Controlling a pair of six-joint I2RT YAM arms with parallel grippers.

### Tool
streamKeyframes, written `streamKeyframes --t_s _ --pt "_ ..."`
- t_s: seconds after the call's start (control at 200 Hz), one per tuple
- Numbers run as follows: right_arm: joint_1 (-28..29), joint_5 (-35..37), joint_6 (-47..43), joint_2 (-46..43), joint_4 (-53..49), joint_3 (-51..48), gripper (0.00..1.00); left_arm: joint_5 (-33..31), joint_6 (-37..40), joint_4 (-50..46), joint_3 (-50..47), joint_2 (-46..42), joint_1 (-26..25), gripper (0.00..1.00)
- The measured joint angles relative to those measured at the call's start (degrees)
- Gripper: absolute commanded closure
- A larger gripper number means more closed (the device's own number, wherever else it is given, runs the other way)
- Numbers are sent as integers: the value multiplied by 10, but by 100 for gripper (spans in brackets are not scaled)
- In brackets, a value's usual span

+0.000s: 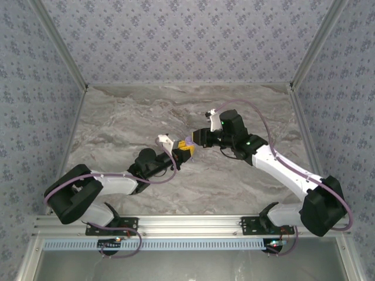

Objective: Insert wireless bluetooth earbuds into charging case

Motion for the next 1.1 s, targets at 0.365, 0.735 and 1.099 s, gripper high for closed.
streamKeyframes --t_s 0.365,0.735,1.099 --pt "3 6 0 8 3 0 76 -7 -11 -1 0 0 0 85" --pt "10 5 4 11 3 0 76 -16 -15 -6 4 0 0 84" --pt "14 7 4 15 2 0 72 -18 -15 -10 4 0 0 84"
